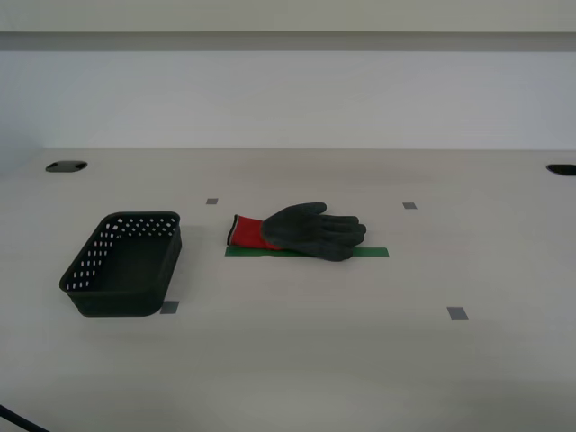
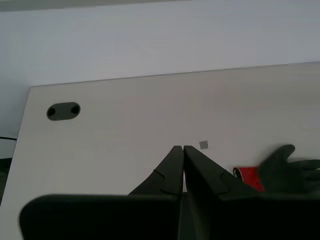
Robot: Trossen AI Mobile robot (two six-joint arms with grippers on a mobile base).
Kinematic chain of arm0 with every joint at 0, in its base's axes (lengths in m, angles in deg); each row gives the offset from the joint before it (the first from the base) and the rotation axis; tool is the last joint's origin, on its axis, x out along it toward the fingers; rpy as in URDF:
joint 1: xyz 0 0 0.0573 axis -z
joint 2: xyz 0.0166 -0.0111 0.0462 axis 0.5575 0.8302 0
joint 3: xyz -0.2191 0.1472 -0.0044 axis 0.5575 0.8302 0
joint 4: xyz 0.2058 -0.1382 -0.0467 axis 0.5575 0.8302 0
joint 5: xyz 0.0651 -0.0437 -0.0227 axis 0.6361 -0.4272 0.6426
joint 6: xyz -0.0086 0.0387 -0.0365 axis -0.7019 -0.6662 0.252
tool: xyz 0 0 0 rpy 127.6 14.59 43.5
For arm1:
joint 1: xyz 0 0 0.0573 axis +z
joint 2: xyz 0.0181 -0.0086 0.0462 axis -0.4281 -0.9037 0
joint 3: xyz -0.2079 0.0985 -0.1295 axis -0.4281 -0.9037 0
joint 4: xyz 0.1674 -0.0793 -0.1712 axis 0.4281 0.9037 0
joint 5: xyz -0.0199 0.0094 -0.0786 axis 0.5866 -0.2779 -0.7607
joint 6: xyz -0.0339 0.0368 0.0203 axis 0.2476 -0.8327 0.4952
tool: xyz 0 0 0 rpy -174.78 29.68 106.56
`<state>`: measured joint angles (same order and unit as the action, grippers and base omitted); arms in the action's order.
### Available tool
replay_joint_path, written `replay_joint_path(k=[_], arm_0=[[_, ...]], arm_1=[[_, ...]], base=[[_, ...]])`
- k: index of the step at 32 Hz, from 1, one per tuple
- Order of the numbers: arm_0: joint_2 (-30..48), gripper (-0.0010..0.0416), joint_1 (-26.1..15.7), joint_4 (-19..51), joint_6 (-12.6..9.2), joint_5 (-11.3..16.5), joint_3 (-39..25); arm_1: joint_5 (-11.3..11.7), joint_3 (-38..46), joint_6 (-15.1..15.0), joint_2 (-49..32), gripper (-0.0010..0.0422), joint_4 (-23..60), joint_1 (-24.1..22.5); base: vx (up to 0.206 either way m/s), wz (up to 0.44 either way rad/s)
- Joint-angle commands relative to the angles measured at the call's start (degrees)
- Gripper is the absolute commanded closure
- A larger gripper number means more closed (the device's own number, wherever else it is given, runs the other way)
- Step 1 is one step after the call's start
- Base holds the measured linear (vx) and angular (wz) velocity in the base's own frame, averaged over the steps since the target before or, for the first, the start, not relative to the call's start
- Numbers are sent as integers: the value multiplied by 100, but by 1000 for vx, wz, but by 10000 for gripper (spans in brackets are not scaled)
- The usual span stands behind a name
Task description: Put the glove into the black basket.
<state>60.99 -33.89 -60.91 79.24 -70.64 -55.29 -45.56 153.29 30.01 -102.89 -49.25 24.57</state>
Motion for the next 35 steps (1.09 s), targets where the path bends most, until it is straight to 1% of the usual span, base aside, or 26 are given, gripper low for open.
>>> replay_joint_path(k=[1,7,11,25,35], arm_0=[[2,405,2,-15,-2,-2,-7],[2,405,2,-15,-2,-2,-7],[2,405,0,-15,-2,-2,-7],[2,405,2,-15,-2,-2,-7],[2,405,0,-17,-2,-2,-7]], arm_1=[[-20,380,-195,-431,412,538,-50],[-20,809,-264,-1064,412,1099,-184],[-20,1121,-319,-1493,412,1403,-354],[-20,2092,-396,-2549,412,1930,-1266],[-17,2579,-433,-3294,412,2253,-1703]], base=[[0,0],[0,0],[0,0],[0,0],[0,0]])
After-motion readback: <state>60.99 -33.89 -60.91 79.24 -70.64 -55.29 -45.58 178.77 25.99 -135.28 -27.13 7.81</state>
